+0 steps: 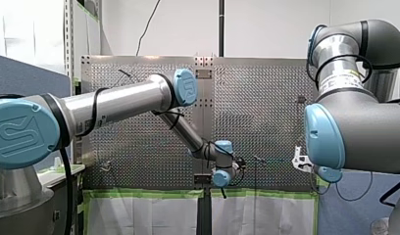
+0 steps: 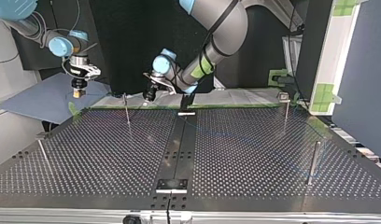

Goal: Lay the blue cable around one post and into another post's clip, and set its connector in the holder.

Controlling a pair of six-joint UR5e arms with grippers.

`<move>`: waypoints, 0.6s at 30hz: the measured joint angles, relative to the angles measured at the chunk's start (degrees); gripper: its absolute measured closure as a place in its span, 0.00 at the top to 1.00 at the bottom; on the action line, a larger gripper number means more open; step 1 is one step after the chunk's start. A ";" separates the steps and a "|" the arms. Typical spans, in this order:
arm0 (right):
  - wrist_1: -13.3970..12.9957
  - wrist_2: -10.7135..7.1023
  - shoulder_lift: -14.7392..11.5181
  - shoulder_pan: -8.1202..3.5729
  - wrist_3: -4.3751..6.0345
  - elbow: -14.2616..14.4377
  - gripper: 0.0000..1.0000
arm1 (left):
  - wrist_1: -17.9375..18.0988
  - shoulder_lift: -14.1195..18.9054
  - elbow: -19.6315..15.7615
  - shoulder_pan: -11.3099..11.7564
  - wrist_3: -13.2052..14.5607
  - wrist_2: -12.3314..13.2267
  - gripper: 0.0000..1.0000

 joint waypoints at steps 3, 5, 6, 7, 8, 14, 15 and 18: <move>0.03 -0.50 0.08 0.15 0.00 -0.12 0.00 | 0.06 -0.02 0.00 -0.07 -0.32 0.10 0.00; 0.08 -0.74 0.18 0.26 -0.01 -0.23 0.00 | 0.08 -0.02 0.00 -0.09 -0.60 0.23 0.00; 0.21 -0.84 0.36 0.32 -0.06 -0.36 0.00 | 0.08 -0.01 -0.04 -0.10 -0.70 0.28 0.00; 0.35 -0.89 0.57 0.37 -0.11 -0.50 0.00 | 0.09 -0.02 -0.14 -0.14 -0.82 0.33 0.00; 0.55 -0.92 0.84 0.41 -0.16 -0.70 0.00 | 0.10 -0.02 -0.18 -0.16 -0.89 0.37 0.00; 1.67 -0.99 2.18 0.69 -0.71 -1.64 0.00 | -0.54 -0.77 0.11 -0.17 -1.19 0.56 0.00; 1.84 -1.00 2.26 0.72 -0.77 -1.76 0.00 | -0.86 -1.12 0.38 -0.16 -1.25 0.54 0.00; 2.11 -1.00 2.33 0.73 -0.85 -1.95 0.00 | -1.67 -2.34 1.37 -0.14 -1.41 0.39 0.00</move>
